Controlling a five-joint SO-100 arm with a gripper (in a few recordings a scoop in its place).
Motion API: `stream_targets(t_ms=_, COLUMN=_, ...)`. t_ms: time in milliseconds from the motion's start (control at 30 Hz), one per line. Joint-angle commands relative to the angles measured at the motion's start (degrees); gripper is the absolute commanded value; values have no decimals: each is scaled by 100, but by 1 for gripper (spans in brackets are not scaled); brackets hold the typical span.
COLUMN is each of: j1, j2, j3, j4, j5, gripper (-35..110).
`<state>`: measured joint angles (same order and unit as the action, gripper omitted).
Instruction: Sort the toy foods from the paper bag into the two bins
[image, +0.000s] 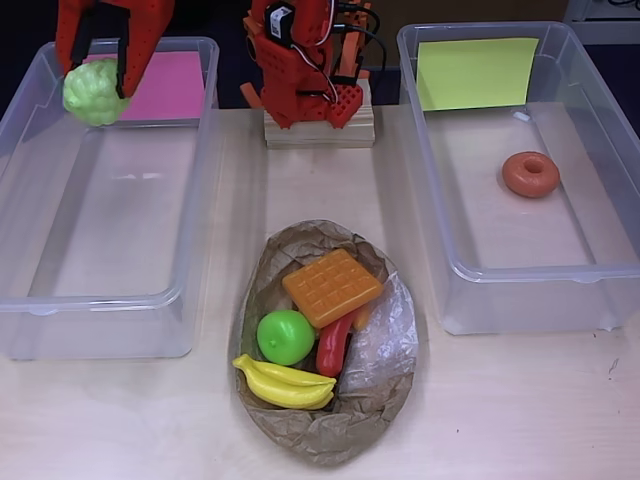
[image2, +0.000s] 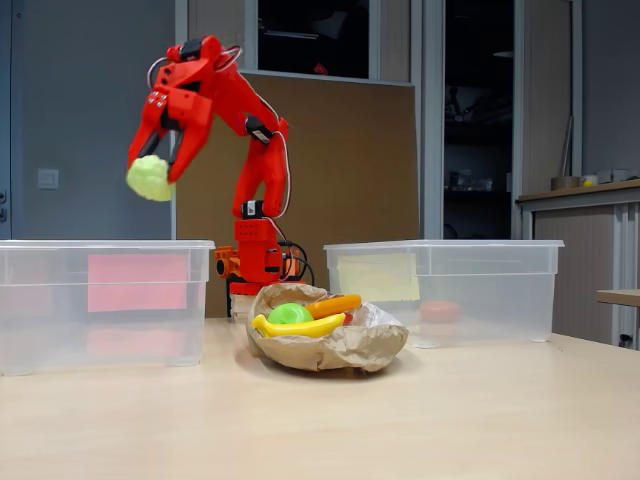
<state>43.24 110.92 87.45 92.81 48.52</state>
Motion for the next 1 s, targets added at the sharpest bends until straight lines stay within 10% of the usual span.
stream_targets(t_ms=0, j1=501, j2=211, j3=589, j4=-501, j5=-193, gripper=18)
stream_targets(t_ms=967, j1=475, j2=-1055, j3=1811, j4=-2443, j5=-536, gripper=43)
